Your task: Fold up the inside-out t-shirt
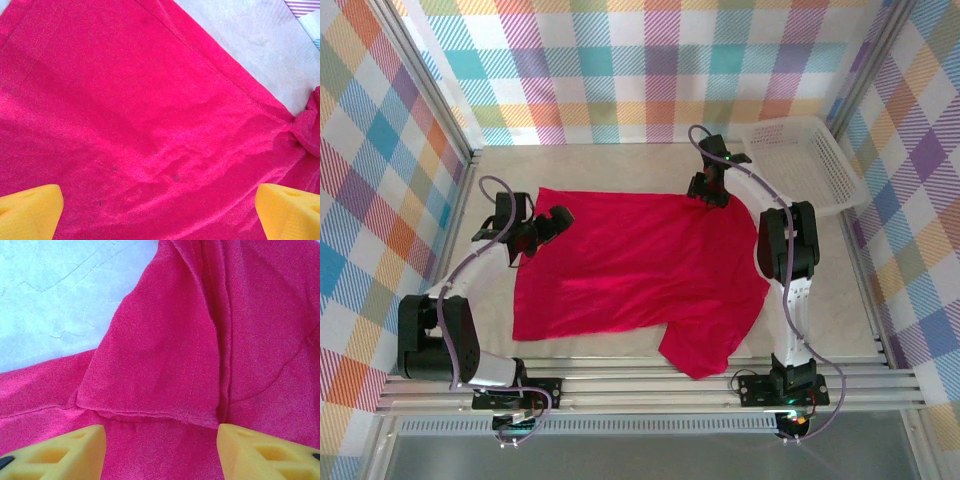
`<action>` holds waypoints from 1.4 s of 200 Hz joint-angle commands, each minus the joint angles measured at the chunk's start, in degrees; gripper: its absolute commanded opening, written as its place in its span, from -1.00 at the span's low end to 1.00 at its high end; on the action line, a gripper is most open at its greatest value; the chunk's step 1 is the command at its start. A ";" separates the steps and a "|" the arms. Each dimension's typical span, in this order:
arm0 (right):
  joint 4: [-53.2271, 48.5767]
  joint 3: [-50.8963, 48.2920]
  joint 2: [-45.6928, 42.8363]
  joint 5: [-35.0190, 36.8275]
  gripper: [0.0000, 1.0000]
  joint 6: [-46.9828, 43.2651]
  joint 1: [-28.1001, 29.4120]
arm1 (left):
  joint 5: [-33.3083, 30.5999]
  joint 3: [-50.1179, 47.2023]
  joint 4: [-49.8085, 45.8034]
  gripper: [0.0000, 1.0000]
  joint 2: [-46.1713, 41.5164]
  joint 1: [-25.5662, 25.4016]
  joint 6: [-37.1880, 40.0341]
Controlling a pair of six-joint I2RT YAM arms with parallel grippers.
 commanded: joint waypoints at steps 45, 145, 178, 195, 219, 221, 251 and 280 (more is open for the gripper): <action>-2.45 1.67 3.58 0.62 0.16 0.05 -0.52 | 0.81 1.28 0.15 0.96 0.70 0.78 0.69; -3.67 5.91 4.36 -0.06 -0.95 -0.28 -0.94 | 0.99 1.96 -0.53 0.92 0.26 0.97 0.86; -3.04 11.48 4.21 -2.47 -1.00 -1.31 -0.89 | 1.16 2.11 0.03 0.91 0.79 1.07 0.73; -0.40 15.66 6.44 -3.91 -1.00 -2.40 -0.97 | 1.38 2.12 0.48 0.91 1.72 1.03 0.54; 6.11 23.91 13.21 -9.79 -1.00 -2.49 -1.31 | 1.77 1.39 1.56 0.90 2.28 1.03 0.01; 6.87 24.77 13.79 -10.49 -1.00 -2.53 -1.32 | 1.78 1.36 1.72 0.90 2.24 1.00 -0.14; 10.75 42.91 26.22 -21.22 0.02 -0.11 -1.64 | 2.33 0.11 3.80 0.90 1.96 0.99 -2.09; 6.34 51.30 29.08 -29.08 -0.02 4.36 -2.64 | 2.83 0.09 3.67 0.89 0.35 0.99 -3.24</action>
